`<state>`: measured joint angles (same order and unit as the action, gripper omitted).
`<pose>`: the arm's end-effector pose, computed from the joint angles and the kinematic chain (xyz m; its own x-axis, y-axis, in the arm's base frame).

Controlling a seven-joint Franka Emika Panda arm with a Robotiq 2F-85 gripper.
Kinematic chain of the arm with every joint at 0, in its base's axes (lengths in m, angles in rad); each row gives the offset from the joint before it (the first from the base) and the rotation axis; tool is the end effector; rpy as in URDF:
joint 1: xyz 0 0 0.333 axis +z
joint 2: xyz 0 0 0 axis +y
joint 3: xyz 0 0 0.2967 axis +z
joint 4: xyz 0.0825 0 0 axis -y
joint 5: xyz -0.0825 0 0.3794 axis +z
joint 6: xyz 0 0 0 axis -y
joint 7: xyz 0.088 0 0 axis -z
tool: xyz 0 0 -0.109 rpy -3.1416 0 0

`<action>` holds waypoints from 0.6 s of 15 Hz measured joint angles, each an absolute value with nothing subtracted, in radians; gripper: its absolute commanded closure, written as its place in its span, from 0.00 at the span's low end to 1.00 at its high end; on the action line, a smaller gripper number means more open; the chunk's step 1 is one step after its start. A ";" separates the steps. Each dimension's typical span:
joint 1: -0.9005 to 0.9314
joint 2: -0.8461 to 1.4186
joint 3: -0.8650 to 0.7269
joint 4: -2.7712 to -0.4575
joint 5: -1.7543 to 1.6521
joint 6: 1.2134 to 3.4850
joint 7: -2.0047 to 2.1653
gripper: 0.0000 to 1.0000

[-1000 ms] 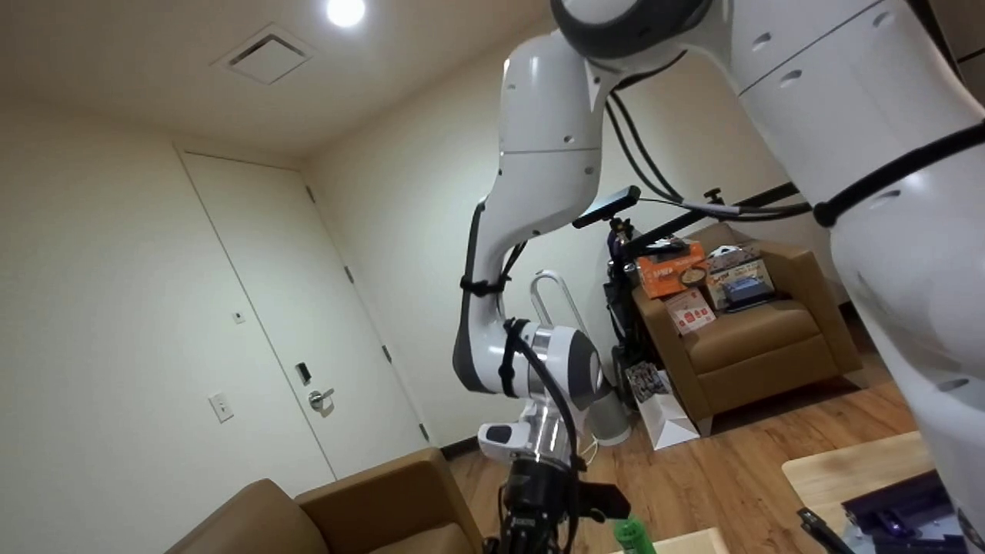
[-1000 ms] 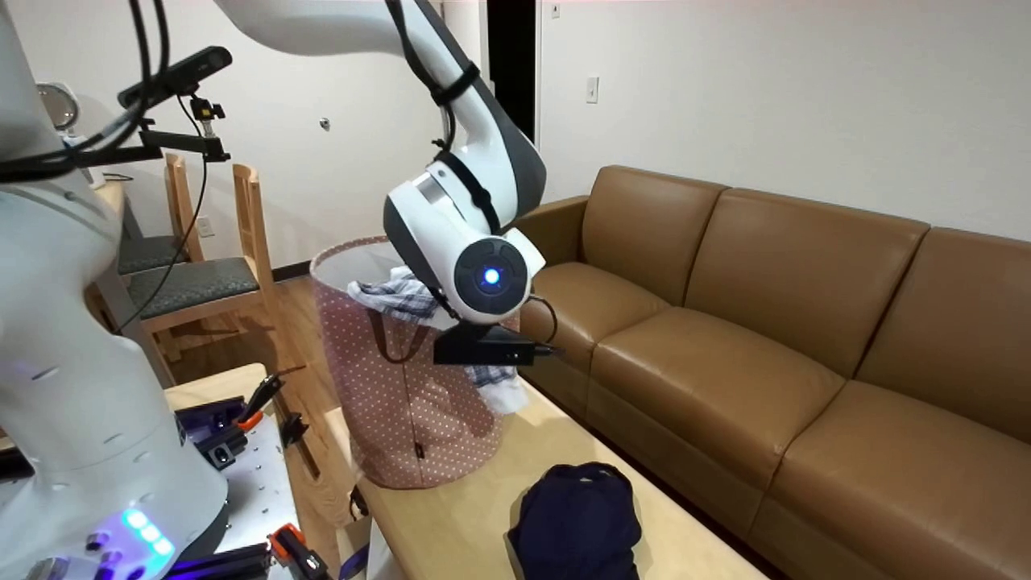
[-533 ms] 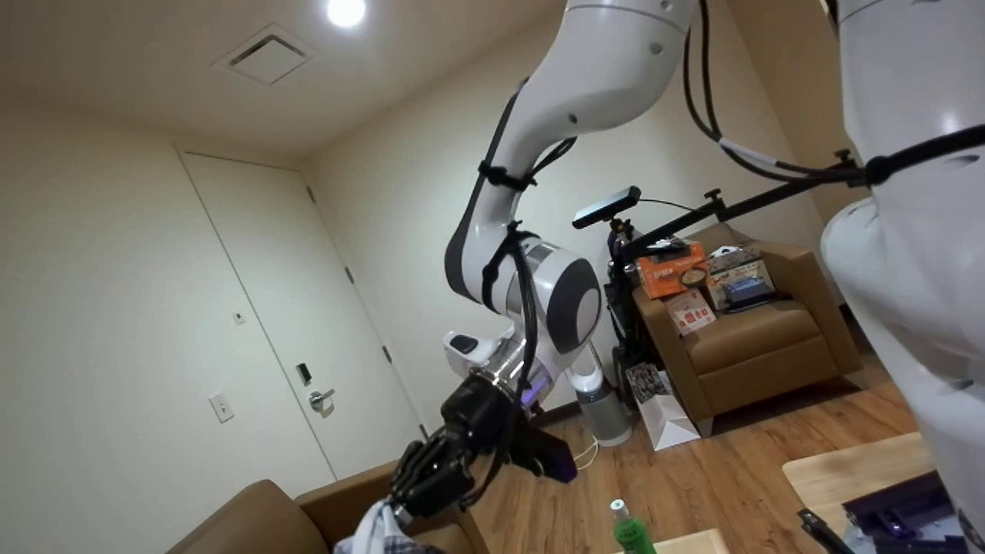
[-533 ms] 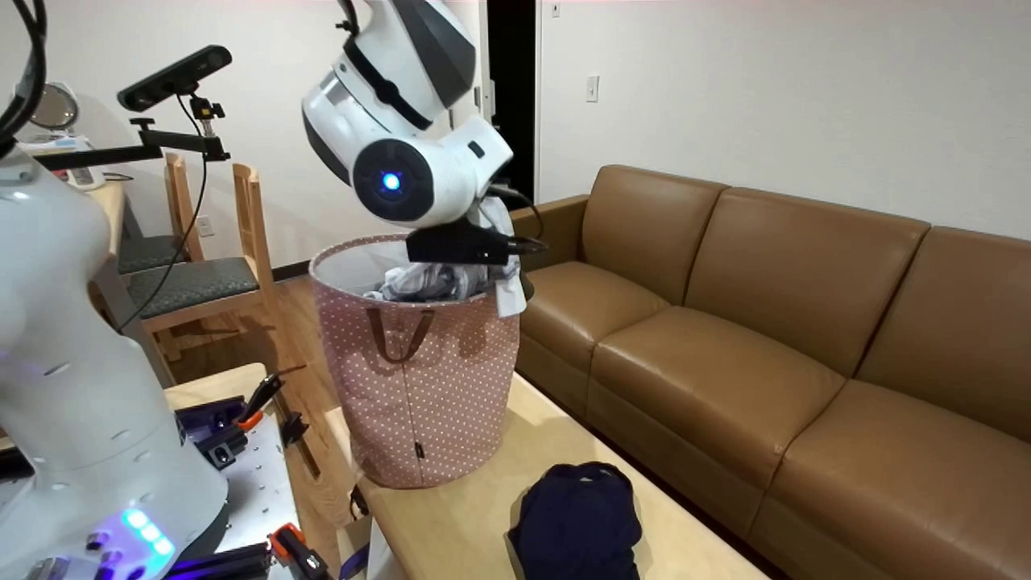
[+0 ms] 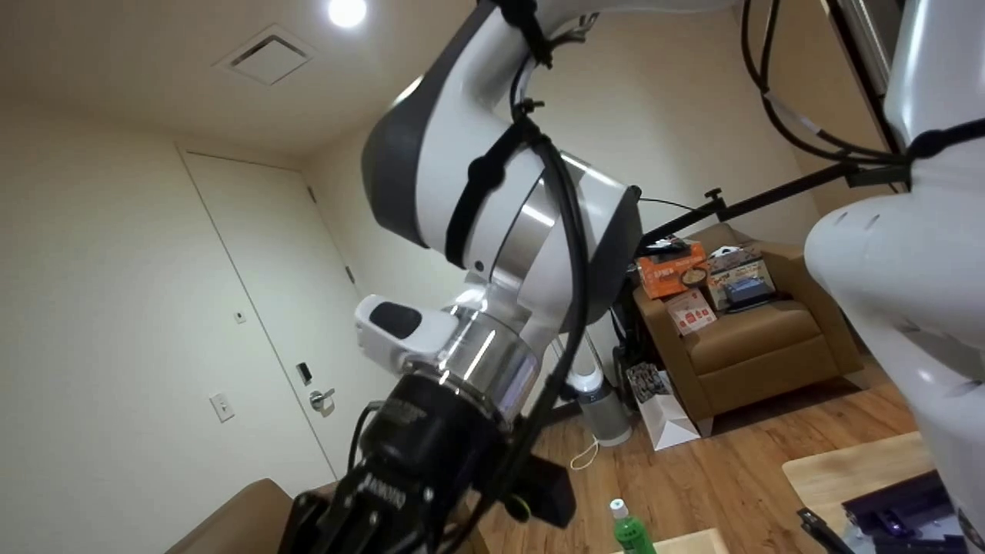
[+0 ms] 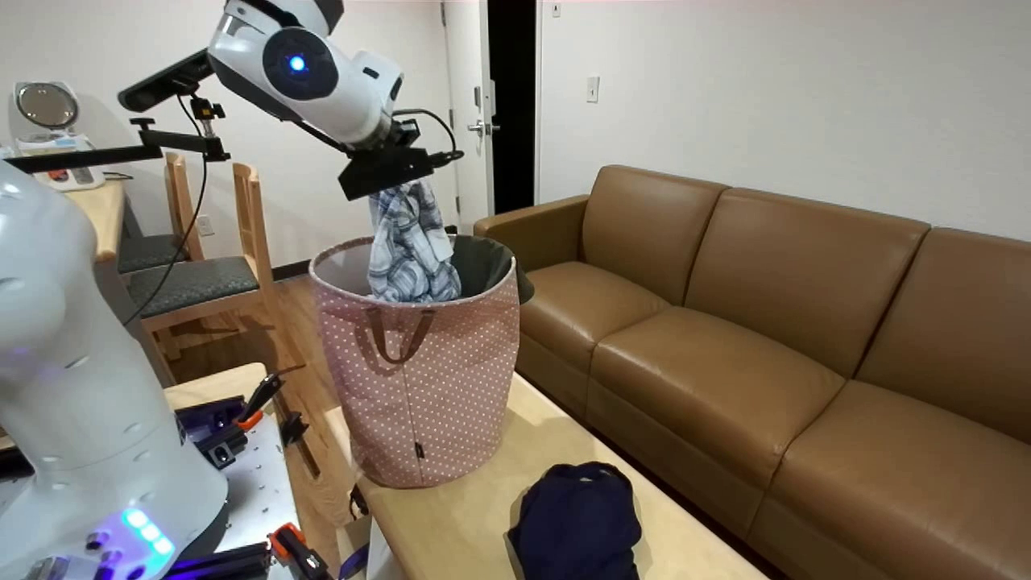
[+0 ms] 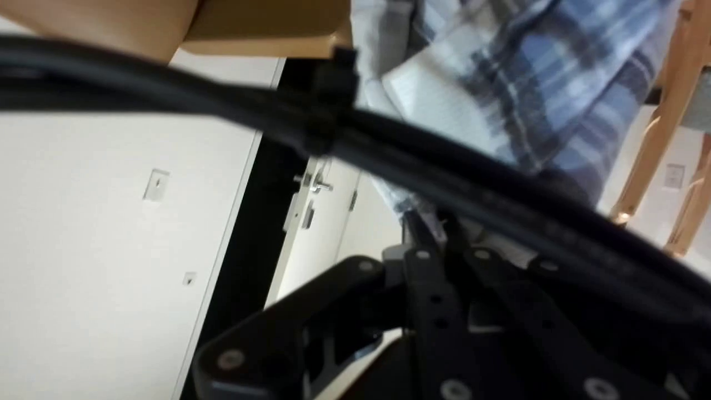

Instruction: Put the checked garment in the laundry basket

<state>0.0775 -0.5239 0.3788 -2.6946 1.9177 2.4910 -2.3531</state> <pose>0.3637 0.1658 0.3921 -0.0335 0.4827 0.8751 0.8652 -0.4244 0.2671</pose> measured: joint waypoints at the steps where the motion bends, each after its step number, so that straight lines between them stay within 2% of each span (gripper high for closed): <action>1: 0.088 -0.490 0.433 -2.676 1.915 2.558 -2.328 0.98; 3: 0.078 -0.392 0.515 -2.633 1.911 2.678 -2.307 0.98; 4: 0.062 -0.335 0.542 -2.614 1.906 2.726 -2.307 0.94; 9: 0.058 -0.305 0.541 -2.600 1.905 2.732 -2.310 0.94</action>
<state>0.0578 -0.3046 0.5414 -2.5998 1.9050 2.7322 -2.3097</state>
